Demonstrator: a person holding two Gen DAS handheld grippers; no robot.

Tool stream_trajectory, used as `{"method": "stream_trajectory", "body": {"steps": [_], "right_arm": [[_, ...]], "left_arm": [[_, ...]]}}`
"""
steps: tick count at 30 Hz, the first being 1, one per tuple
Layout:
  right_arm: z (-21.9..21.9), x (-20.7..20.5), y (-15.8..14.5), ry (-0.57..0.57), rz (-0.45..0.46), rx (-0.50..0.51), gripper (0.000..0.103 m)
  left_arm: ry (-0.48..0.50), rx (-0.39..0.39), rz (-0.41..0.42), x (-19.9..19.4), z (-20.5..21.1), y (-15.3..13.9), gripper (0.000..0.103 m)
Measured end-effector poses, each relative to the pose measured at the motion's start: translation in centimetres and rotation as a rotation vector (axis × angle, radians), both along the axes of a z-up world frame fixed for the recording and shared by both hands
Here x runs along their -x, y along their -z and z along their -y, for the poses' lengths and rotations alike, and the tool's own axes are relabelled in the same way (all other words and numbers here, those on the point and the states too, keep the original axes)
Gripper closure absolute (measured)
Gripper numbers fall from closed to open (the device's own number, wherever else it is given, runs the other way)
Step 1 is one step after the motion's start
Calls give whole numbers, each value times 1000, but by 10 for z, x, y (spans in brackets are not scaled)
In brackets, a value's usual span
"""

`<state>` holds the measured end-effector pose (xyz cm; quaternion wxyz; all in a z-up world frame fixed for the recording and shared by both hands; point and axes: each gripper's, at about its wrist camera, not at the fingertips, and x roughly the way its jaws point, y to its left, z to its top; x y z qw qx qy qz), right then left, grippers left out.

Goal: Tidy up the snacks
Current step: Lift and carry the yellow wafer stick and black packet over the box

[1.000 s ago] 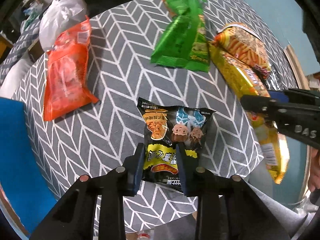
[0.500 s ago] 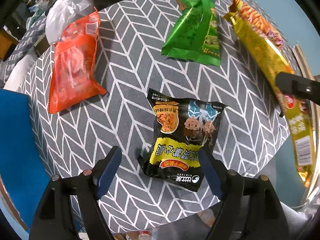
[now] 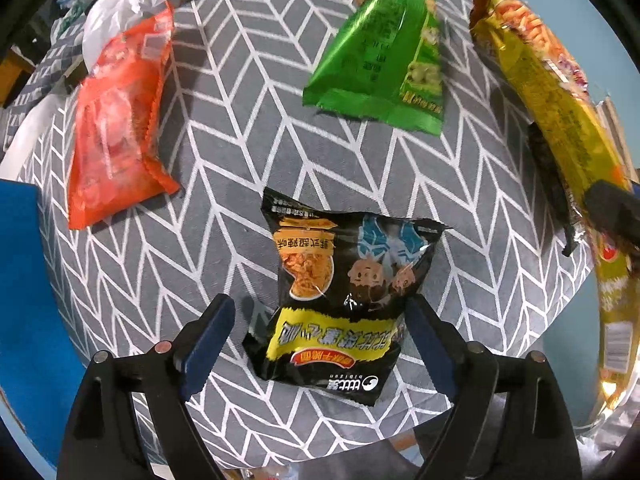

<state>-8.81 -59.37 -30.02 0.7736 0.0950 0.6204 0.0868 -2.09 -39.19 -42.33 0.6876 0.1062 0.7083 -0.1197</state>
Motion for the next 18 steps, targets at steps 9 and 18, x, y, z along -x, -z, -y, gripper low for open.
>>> {"method": "stream_trajectory", "body": {"steps": [9,18], "right_arm": [[-10,2,0,-35,-3,-3,73],[-25,-1,0,-70,8,-29,73]], "left_arm": [[11,-19,30,3,22,21,24],[-22,11,43,3,14,10,42]]}}
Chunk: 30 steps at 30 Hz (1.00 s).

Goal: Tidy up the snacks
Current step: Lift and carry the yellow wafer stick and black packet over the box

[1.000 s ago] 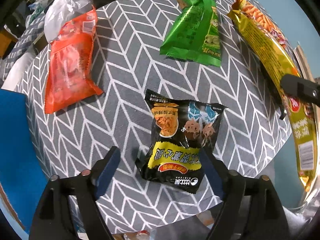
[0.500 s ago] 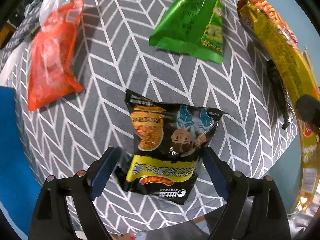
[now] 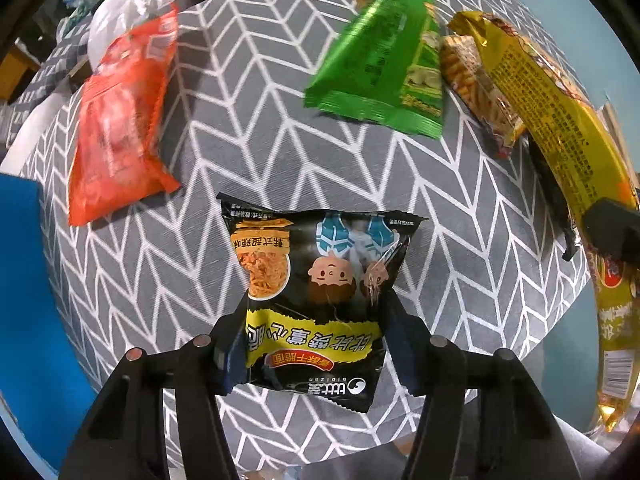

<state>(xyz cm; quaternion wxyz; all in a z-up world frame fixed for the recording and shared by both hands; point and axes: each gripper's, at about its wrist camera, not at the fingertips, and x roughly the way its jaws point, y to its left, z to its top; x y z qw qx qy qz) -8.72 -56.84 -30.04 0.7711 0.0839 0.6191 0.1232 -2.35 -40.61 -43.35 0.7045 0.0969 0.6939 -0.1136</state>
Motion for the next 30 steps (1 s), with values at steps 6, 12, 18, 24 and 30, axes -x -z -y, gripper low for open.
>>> {"method": "stream_trajectory", "body": {"steps": [6,12,18,24,30], "right_arm": [[-10,-8,-5,-24,16,-3,73],[-21,-15,-13,-54,36,8,73],[-39,-24,-23,-104,57,14,73],[-64,-37,-34,-156,79,13,73],[-92,-52,-47,-204,105,7,73]], "left_arm": [[-36,6,29,7,-19,-21,42],[-73,12,77,12,-40,-57,42],[-99,6,139,14,-65,-94,42],[-149,31,173,5,-96,-127,42],[-198,43,205,4,-122,-153,42]]}}
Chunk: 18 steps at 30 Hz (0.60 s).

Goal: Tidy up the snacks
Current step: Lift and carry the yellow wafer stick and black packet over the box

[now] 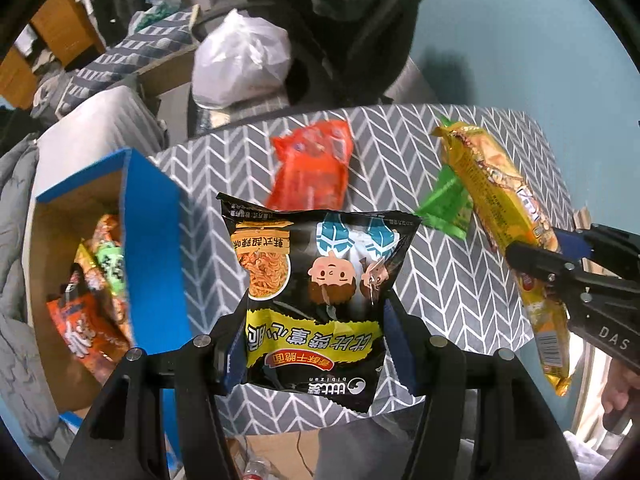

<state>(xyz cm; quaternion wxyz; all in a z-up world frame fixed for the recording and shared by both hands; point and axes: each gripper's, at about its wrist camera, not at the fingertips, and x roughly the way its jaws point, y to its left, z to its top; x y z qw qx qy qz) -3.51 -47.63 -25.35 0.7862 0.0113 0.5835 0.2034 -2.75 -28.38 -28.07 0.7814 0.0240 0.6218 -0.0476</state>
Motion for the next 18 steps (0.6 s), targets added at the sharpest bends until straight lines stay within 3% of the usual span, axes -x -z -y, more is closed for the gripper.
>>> {"method": "stream_trajectory", "body": {"steps": [18], "right_arm": [[-107,-19,-20,-243,32,-33,73]], "left_arm": [[-191,-29,65,22,-104,-35,42]]}}
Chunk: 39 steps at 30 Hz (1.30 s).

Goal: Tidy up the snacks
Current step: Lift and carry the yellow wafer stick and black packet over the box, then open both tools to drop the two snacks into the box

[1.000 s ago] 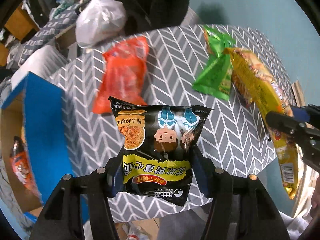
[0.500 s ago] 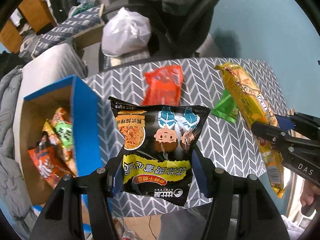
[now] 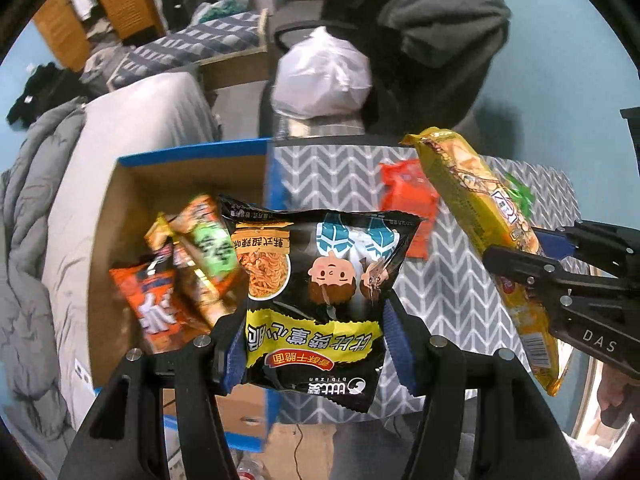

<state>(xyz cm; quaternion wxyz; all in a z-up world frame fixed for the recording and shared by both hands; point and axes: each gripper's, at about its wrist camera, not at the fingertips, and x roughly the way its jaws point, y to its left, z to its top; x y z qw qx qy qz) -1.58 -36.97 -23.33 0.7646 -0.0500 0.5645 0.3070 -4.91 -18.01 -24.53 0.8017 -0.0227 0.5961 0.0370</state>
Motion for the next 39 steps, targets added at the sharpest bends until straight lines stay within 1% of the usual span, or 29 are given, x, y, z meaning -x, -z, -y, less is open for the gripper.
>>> {"method": "stream_trajectory", "body": {"steps": [10,17,21,26,30,35,39], "right_arm": [[-95,-6,-2,-167,-4,-20,73],[-161,-5,-2,-258,0,-13,73],[-196,-5,2,-301,-8,-10,73],[-229,-8,12,-311,-40,11,73],[-245,-13,22,-305,-68,24,73],[-256,-18,39,-290,-103,50,73],[-260,-22,45,-280,-129,50,72]], "left_arm": [[-129,-29,0,12,-73,2,42],[-177,-45,-9,15,-112,8,42],[-205,-42,-20,15,-131,15,42],[-229,-41,-41,16,-147,28,42],[-231,-49,-56,17,-155,36,42],[-239,-46,-74,16,-161,45,42],[-259,-45,-93,19,-166,50,42]]}}
